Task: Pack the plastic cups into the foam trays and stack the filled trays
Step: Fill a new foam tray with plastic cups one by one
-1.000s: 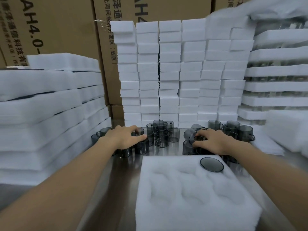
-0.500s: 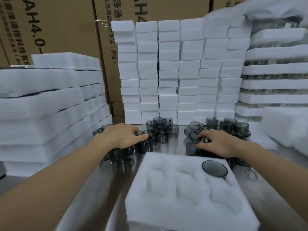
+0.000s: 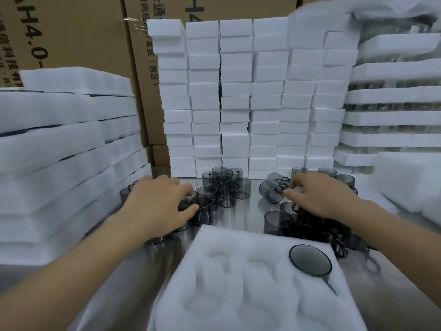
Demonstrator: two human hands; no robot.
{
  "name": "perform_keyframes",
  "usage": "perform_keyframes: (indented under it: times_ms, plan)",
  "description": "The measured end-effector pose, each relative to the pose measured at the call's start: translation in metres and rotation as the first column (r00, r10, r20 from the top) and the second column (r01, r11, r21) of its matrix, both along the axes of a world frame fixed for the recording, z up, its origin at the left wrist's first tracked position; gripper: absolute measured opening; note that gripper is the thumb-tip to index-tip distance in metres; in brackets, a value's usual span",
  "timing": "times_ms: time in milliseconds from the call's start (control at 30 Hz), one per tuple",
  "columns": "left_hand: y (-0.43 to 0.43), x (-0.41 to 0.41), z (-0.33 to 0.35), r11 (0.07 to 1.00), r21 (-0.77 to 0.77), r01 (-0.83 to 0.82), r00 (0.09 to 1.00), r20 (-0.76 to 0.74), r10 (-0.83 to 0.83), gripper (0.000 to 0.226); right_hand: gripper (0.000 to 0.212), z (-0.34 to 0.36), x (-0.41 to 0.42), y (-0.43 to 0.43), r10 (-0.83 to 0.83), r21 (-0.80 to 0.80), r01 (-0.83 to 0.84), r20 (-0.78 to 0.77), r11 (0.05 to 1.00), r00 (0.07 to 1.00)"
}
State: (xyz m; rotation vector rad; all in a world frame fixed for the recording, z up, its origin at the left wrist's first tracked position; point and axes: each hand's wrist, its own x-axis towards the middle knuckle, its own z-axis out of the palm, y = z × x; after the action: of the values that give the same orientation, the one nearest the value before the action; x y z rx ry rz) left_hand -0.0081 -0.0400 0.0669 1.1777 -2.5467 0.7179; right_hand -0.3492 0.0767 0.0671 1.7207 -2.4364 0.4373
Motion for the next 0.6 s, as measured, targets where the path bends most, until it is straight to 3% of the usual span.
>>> perform_keyframes:
  times_ms: [33, 100, 200, 300, 600]
  plan:
    - [0.003, 0.002, -0.010, 0.998, -0.047, 0.051, 0.994, -0.096, -0.056, 0.050, 0.034, 0.001, -0.005, -0.008, -0.008, 0.000, 0.008, -0.017, 1.000, 1.000]
    - [0.006, 0.005, -0.030, 0.981, -0.118, 0.155, 0.952, -0.247, -0.180, 0.042, 0.052, 0.002, -0.015, -0.029, 0.007, 0.063, -0.006, -0.009, 0.998, 1.000]
    - [0.004, 0.008, -0.055, 0.945, -0.217, 0.244, 0.898, -0.316, -0.305, 0.028, 0.083, 0.005, -0.022, -0.060, 0.021, 0.199, -0.024, 0.018, 0.980, 1.000]
    - [0.001, 0.006, -0.065, 0.925, -0.236, 0.299, 0.855, -0.365, -0.369, 0.022, 0.093, 0.007, -0.024, -0.086, 0.027, 0.312, -0.055, 0.094, 0.948, 0.995]
    - [-0.002, 0.003, -0.067, 0.910, -0.233, 0.342, 0.815, -0.409, -0.411, 0.019, 0.042, 0.007, -0.027, -0.139, 0.136, 0.286, -0.117, -0.046, 0.951, 0.990]
